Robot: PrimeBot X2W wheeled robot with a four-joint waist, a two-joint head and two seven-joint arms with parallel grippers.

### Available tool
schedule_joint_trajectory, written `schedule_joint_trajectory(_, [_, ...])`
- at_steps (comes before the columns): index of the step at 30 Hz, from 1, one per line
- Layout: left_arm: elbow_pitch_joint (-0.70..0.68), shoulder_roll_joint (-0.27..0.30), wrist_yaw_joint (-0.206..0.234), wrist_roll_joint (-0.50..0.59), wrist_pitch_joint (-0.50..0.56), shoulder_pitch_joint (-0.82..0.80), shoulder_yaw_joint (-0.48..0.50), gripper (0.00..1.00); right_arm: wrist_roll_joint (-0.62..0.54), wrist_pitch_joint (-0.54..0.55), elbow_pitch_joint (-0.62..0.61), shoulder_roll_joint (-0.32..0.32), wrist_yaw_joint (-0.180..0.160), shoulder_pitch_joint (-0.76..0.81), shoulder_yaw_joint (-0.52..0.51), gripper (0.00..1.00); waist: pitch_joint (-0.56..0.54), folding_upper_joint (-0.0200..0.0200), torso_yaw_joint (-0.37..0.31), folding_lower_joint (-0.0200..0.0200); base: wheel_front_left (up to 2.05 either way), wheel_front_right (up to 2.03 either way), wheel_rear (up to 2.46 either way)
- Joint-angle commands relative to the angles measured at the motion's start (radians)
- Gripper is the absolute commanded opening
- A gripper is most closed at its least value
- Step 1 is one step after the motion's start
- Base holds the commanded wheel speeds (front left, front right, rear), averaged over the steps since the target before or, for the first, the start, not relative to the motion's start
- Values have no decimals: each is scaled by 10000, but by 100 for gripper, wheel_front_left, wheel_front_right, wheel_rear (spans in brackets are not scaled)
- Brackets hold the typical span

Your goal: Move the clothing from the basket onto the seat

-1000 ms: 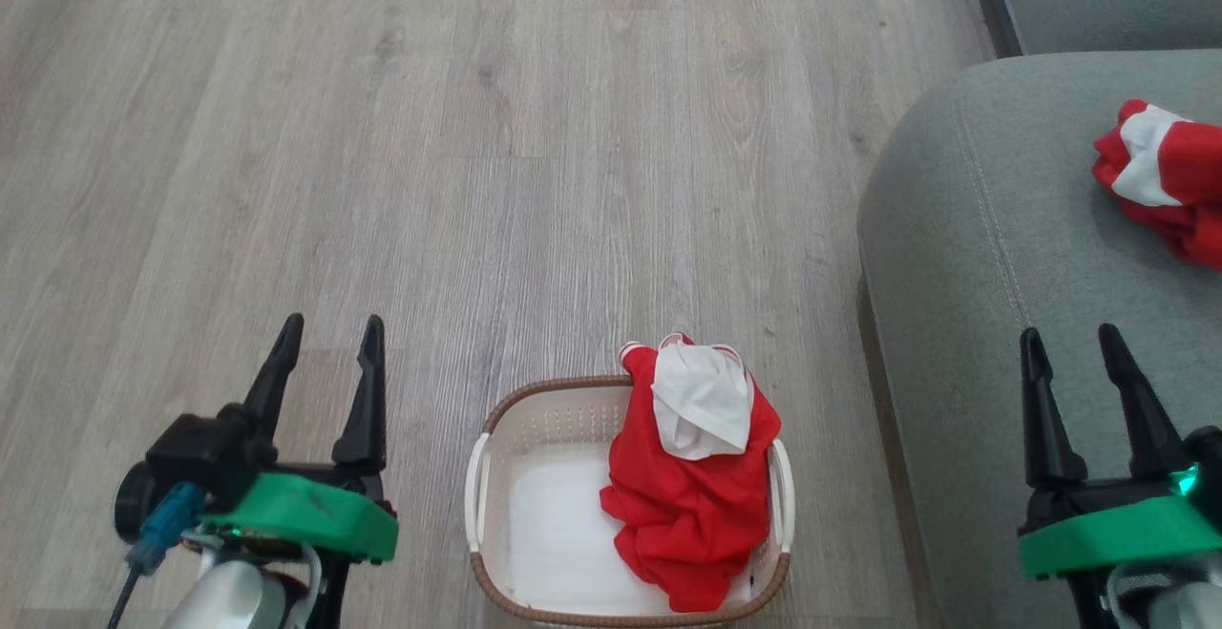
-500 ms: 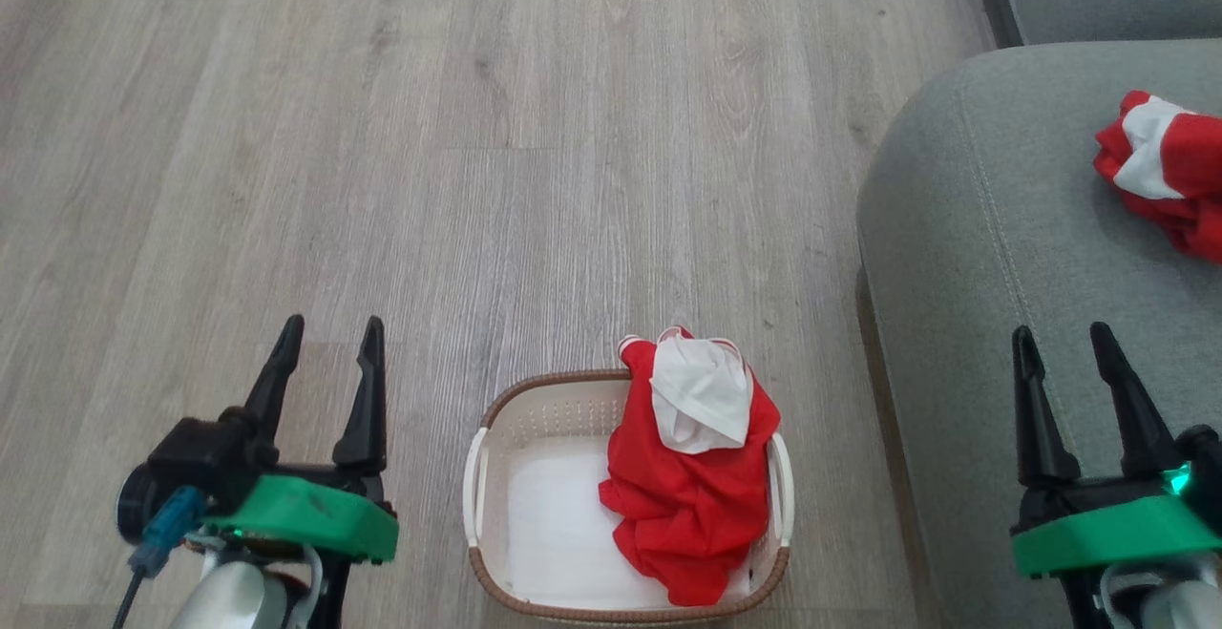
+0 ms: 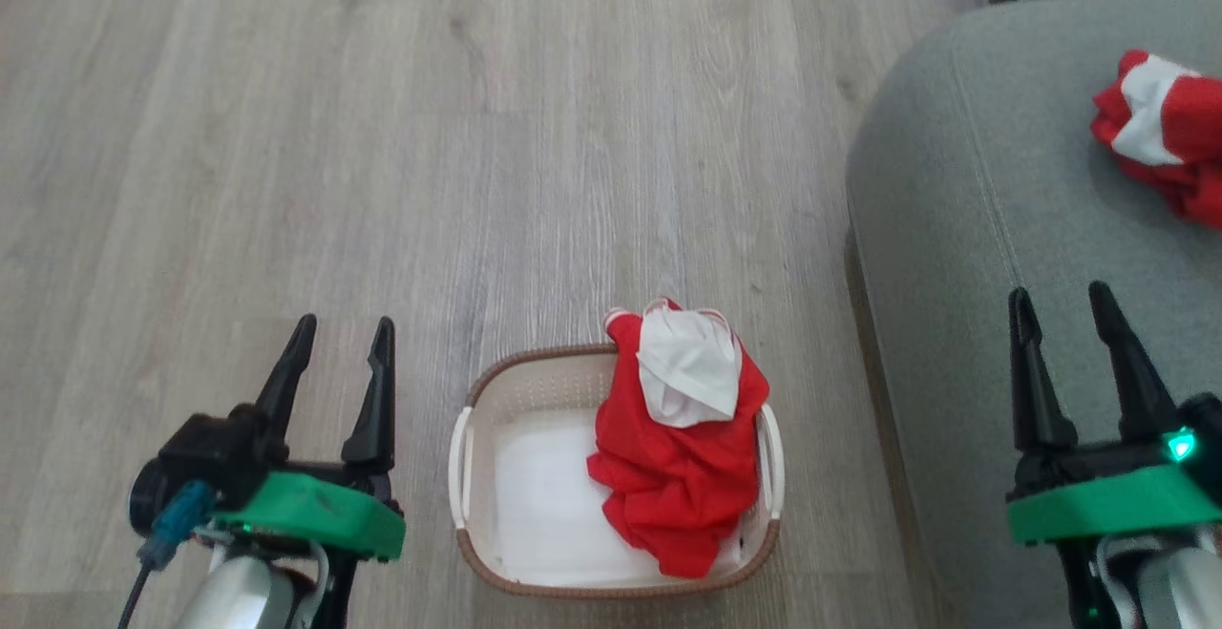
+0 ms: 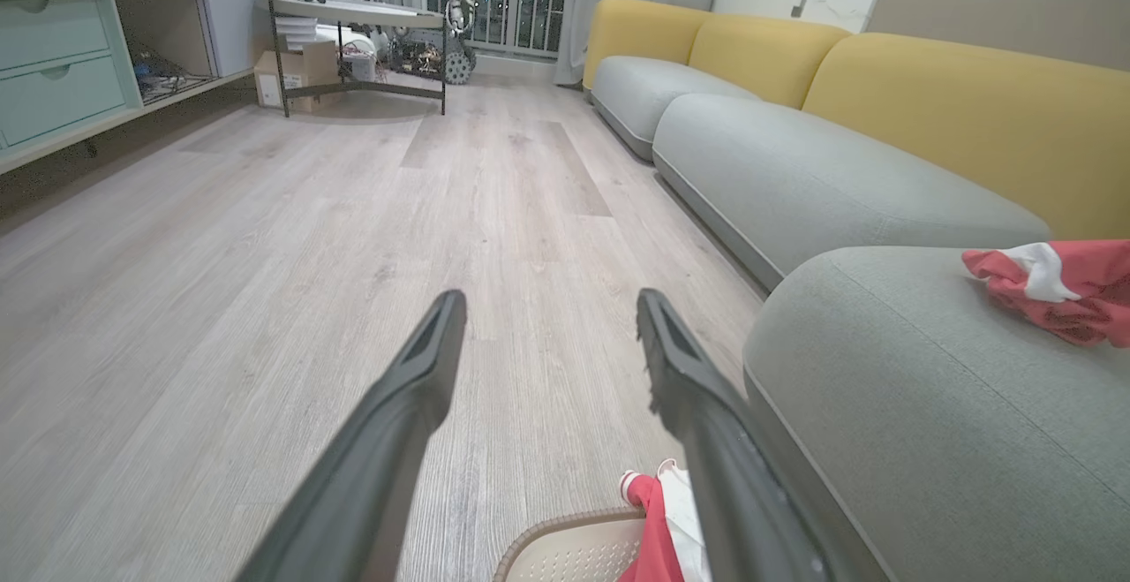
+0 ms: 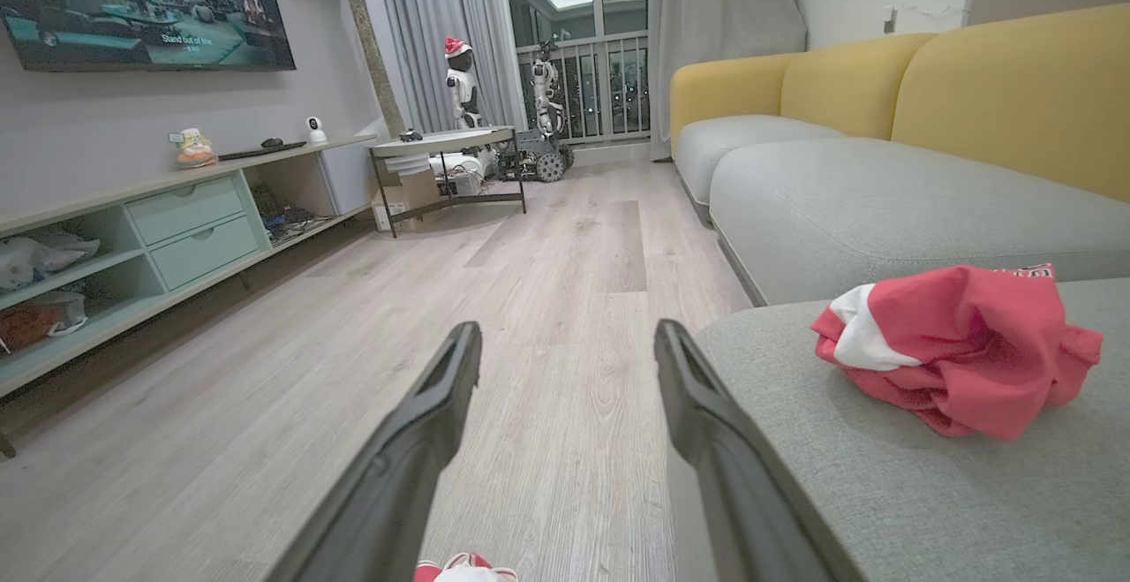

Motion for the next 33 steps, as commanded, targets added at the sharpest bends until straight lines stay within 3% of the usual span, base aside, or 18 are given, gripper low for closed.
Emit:
schedule_joint_trajectory(1, [-182,59,-114,147,-120,-790,323,100,-46,-102,-376,-196,-2,-610,163,100,376,0,-213,0,0,0,0])
schedule_joint_trajectory(16, [1390,-343,-851,182,247,-2684,-365,100,-188,-103,-812,-191,-2,-2039,100,100,2227,0,-1144,0,0,0,0])
schedule_joint_trajectory(33, [4984,-952,-1904,399,1312,-5285,-1516,100,-316,-103,-1490,156,-2,-3417,-44,100,4520,0,-1835,0,0,0,0])
